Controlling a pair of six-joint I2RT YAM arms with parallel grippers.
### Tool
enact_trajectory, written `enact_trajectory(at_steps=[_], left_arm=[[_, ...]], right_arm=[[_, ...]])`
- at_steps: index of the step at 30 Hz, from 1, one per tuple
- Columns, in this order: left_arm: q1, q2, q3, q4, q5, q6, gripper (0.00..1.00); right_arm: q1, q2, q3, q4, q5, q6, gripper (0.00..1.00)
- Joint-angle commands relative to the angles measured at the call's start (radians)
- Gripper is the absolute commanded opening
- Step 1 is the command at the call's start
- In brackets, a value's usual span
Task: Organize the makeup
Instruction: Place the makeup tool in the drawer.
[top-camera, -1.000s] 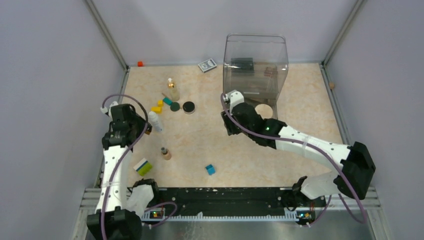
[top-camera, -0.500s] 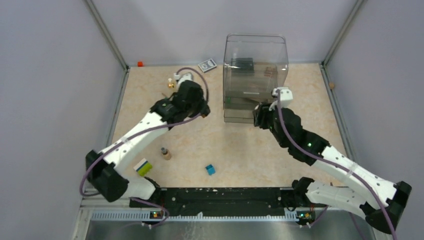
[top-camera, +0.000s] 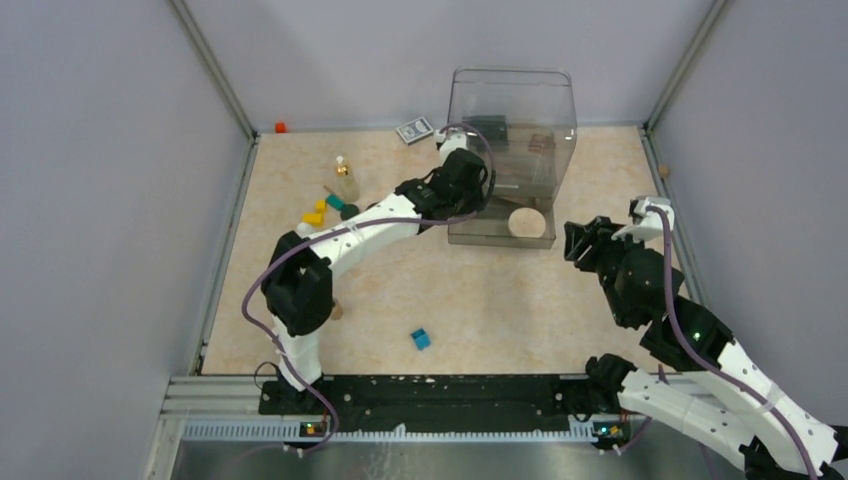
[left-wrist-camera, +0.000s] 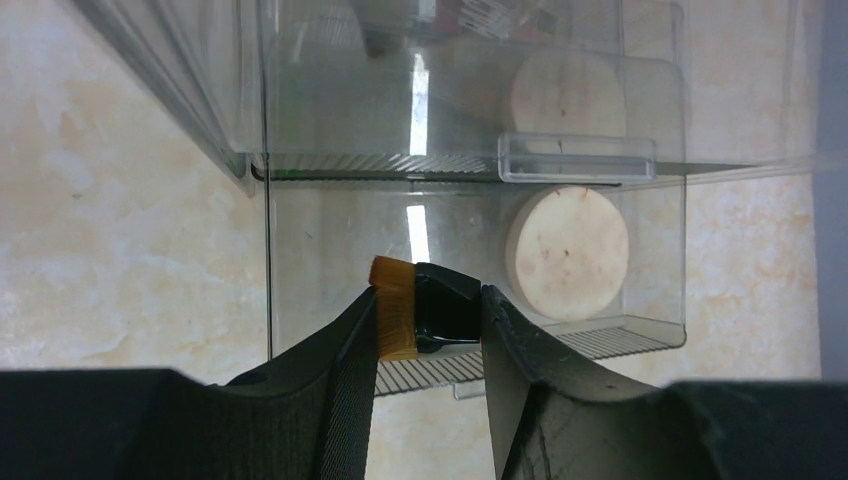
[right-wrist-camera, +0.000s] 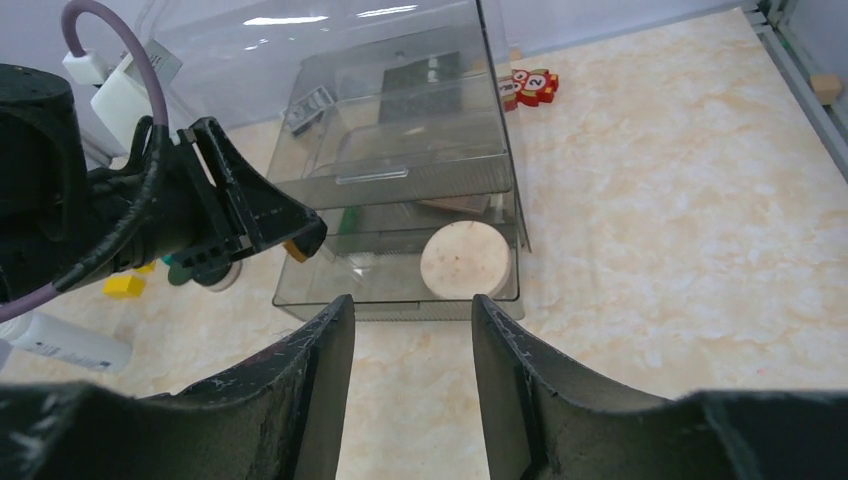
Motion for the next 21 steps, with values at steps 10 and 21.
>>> enact_trajectory(at_steps=[10,21], left_arm=[[0.002,0.039,0.035,0.185,-0.054,0.101,0.77],[0.002,-0.227,-0.136,0.186,-0.027,0.207,0.75]], right_arm=[[-0.007,0.002,-0.012,-0.036,0.018,0.012,0.46],[-0.007,0.045,-0.033,0.031,-0.037,-0.006,0.46]])
